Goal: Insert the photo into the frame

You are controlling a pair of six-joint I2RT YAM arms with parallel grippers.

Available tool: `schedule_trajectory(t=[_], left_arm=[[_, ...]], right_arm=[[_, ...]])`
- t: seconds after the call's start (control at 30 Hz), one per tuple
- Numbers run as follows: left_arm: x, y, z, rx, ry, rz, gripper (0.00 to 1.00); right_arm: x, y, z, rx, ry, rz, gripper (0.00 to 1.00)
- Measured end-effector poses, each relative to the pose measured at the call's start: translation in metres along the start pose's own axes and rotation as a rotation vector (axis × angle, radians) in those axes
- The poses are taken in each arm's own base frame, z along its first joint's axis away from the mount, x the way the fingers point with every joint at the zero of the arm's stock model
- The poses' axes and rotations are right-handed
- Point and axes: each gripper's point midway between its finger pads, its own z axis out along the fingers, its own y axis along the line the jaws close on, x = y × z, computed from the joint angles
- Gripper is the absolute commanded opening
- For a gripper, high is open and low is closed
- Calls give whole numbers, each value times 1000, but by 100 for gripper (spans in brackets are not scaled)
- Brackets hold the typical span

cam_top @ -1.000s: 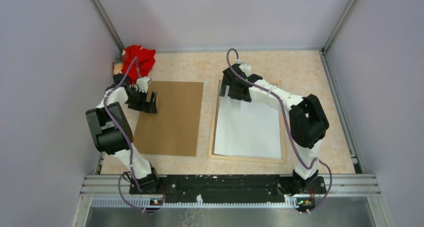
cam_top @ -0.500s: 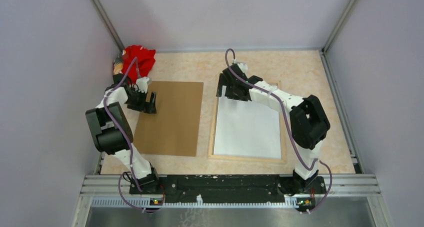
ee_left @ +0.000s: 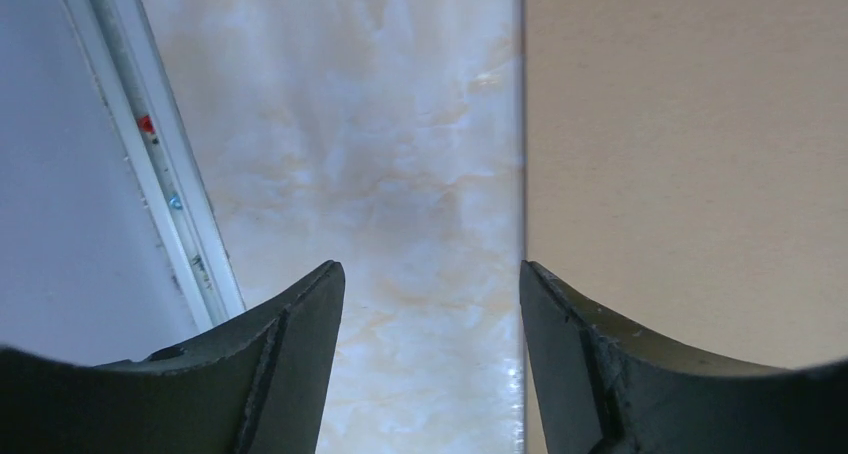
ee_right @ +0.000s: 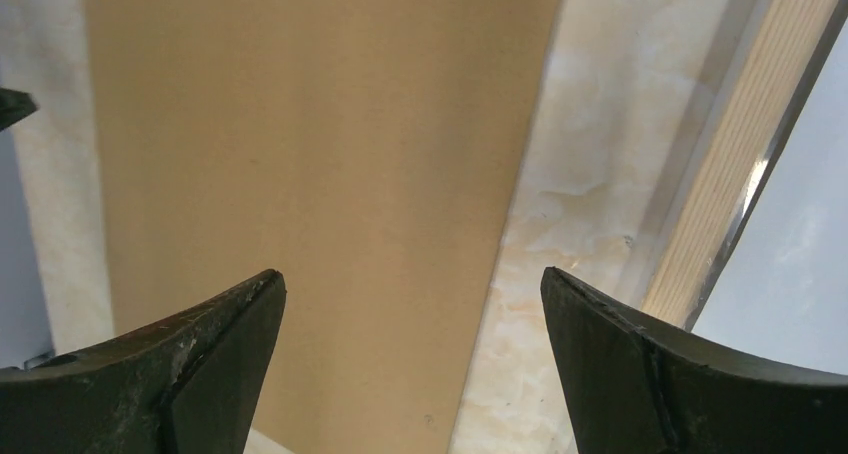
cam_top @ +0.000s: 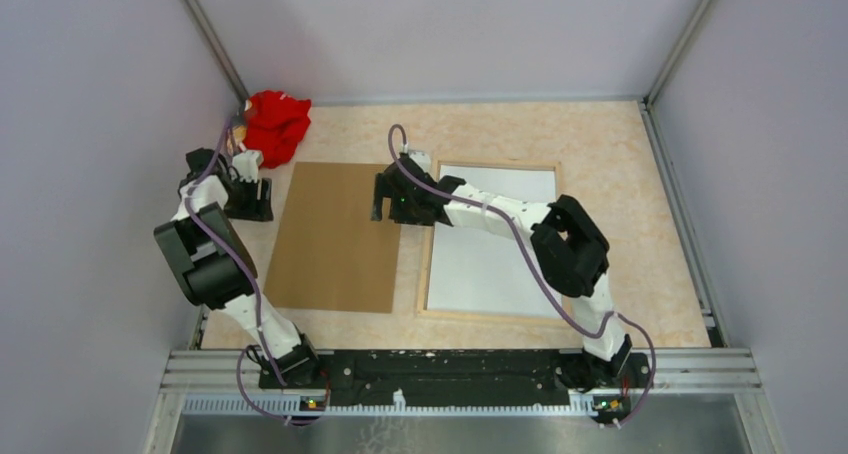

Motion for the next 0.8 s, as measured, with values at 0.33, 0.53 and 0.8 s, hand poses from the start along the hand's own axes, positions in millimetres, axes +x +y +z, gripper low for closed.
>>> schedule_trajectory(t=[0.33,0.53,0.8], left_arm=[[30,9,25,-71,44,-2,68],[23,3,31,-58,19,15,67],[14,-9,39,-26,2,64,68]], right_arm=[[30,-24,37,73,73,76,98],[35,-18,46,40,84,125,98],[37,-6,49,-7,96,182,98]])
